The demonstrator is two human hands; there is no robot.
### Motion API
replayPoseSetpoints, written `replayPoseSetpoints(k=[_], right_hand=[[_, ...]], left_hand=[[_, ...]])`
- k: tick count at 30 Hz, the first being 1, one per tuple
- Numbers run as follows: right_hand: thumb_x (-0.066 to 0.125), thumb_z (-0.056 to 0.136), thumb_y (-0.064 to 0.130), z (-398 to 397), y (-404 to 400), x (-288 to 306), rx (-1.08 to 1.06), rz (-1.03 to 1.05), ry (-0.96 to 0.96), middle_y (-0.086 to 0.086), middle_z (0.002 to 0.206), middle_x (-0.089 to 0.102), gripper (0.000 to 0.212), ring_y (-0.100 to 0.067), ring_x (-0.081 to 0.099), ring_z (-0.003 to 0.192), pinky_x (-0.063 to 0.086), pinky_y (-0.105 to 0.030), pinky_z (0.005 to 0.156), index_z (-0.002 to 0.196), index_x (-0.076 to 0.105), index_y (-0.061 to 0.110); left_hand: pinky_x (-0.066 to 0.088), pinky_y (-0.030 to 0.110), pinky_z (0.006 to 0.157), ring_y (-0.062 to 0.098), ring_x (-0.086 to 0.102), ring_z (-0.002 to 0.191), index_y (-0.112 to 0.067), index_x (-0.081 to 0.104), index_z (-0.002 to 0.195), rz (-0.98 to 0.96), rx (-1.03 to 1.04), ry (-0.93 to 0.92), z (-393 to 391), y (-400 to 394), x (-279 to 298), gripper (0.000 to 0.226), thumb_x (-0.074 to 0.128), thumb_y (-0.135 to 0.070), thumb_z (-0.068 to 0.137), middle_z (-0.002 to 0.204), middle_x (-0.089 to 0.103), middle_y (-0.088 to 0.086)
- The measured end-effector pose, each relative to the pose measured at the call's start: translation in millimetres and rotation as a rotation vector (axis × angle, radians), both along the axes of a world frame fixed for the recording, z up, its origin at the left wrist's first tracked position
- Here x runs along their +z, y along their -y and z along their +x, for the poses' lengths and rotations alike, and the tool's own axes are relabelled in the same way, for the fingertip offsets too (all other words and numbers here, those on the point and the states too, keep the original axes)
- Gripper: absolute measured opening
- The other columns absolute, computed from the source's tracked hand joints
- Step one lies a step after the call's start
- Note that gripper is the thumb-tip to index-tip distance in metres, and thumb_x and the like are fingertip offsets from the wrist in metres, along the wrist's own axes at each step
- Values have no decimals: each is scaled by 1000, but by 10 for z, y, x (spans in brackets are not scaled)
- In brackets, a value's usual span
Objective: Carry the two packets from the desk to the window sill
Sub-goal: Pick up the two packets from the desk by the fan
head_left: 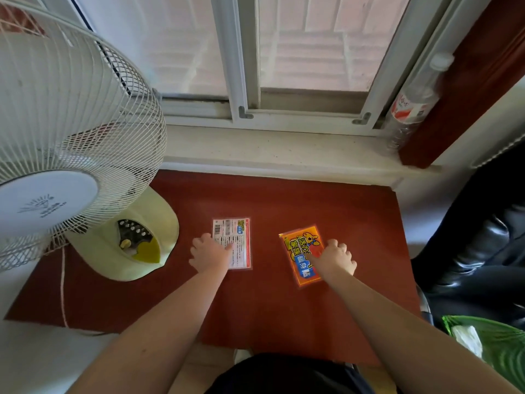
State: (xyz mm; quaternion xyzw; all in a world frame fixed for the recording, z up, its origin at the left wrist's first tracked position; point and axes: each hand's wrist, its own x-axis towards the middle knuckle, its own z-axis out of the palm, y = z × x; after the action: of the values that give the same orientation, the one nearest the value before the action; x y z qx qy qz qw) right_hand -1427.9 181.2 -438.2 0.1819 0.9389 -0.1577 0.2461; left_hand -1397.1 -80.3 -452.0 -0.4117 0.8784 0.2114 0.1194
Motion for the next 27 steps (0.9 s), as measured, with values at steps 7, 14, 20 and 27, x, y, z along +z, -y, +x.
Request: replayPoseSetpoints(k=[7,14,20,27], right_hand=[[75,69,65,-145,-1,-133,-19,62,38,-12,143,49,99,-31,45,132,36,-44,104,142,34,12],[73,72,64,-206,-37,-146,-16,49,93,-10,142,51,86,-30,44,133,35,-44,105,136,44,13],[79,77,43,-139,-60,-109,-3,-151,-5,-7,115,70,58,-29,64,108,48,-37,88,119,53,13],[81,76,29,-112,-196,-48,58,-458,63,-1,91,69,32,-15,61,72,42,-24,54,95,59,15]], left_hand=[[41,54,104,36,48,130,-5,46,136,16,148,116,-181,-27,-3,94,83,-58,68,140,51,18],[42,54,103,35,52,128,-8,55,128,80,210,163,-280,-3,34,85,88,-53,64,134,58,15],[54,50,91,34,69,97,-11,43,108,240,176,-7,-269,3,117,62,91,-28,71,111,71,14],[60,50,81,41,70,106,-2,65,113,679,386,-93,-56,21,223,42,85,-2,76,113,74,19]])
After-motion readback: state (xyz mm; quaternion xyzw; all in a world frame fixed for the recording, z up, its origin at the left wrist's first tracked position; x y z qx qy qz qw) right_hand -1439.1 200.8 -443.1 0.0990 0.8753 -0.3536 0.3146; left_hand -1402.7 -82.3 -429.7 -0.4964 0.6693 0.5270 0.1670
